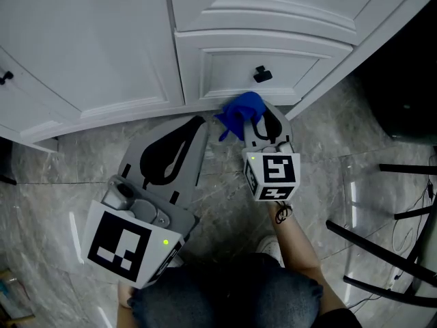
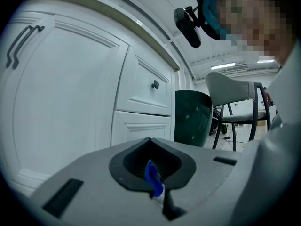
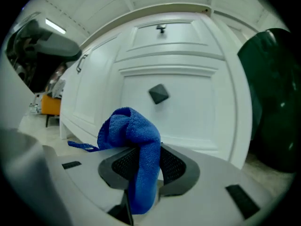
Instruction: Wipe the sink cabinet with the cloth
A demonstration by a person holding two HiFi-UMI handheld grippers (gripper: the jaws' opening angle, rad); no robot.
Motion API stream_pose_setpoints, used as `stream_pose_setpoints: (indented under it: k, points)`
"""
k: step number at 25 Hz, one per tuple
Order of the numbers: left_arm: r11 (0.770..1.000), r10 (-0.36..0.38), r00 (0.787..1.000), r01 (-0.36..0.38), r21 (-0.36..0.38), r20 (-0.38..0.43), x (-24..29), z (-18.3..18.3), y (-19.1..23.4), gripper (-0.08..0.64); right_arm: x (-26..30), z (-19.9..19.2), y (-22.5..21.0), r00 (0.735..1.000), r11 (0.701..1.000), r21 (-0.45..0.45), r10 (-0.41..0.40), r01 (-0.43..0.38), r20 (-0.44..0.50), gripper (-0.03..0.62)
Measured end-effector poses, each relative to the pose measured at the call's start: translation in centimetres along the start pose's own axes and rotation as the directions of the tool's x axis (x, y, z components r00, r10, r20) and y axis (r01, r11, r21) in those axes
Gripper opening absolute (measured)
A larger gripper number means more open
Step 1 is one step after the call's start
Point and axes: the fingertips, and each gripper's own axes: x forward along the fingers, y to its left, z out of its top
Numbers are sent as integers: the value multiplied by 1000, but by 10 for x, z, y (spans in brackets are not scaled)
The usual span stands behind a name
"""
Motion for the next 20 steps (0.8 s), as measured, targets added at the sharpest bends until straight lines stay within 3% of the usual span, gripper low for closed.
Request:
stream_pose_setpoints:
  k: [3, 6, 13, 20]
  points:
    - [1000, 14, 1000, -14, -5, 4, -4, -1, 6, 3, 11, 5, 46, 994, 992, -75, 107, -106, 5, 117]
    - [999, 31, 999, -31, -13, 8, -9, -2, 13, 3, 18, 8, 70, 988, 985, -80, 155, -155, 0, 117]
    - [999, 28, 1000, -28, -38, 12, -13, -6, 24, 3, 31, -3, 103, 975, 967, -121, 217, -222, -56, 117]
    - [997, 26, 1000, -25, -68, 17, -15, -11, 31, 3, 39, -7, 107, 975, 959, -177, 212, -221, -64, 117]
